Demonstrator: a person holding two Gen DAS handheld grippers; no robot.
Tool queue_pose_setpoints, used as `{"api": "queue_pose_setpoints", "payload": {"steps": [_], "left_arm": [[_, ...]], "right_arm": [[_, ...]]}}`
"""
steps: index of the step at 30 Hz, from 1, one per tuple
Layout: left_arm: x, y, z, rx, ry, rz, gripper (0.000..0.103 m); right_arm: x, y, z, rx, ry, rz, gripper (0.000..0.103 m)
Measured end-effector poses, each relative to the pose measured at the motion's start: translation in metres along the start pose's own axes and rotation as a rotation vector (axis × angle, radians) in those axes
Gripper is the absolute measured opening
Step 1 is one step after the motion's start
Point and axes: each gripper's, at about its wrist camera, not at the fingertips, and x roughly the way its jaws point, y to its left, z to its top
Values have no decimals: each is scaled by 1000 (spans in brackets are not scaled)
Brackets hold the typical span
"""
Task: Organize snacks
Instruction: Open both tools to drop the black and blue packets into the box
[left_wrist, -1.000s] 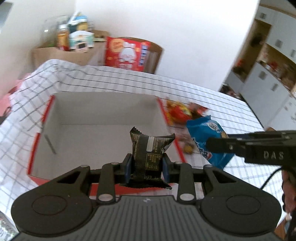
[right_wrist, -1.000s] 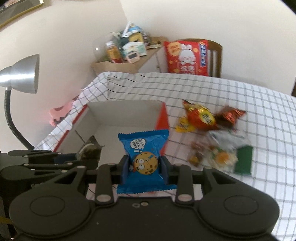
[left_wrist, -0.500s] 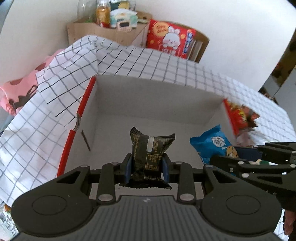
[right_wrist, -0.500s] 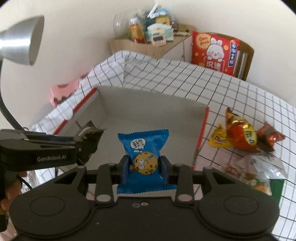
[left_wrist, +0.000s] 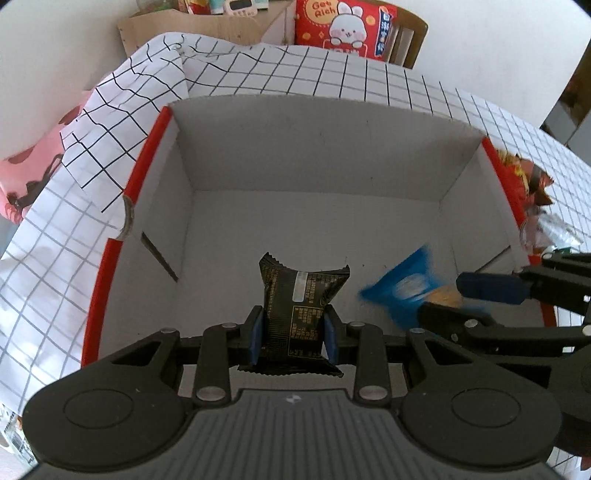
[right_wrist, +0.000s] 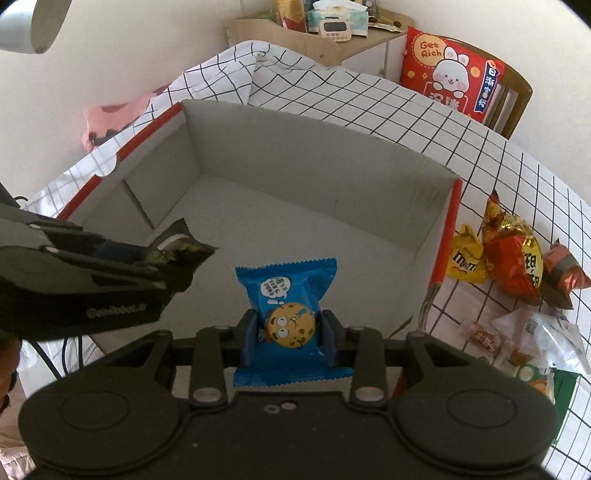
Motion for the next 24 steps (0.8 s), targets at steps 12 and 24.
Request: {"api": "queue_pose_setpoints", "payload": {"steps": [12,24], "left_arm": [[-12,1,-7,3,-42,-47,51],[-69,-15,-27,27,-187,-79,59]], "right_arm": [[-19,-6,-6,25,-33,-7,48],[-81,-16,-28,50,-142,29,65]]}}
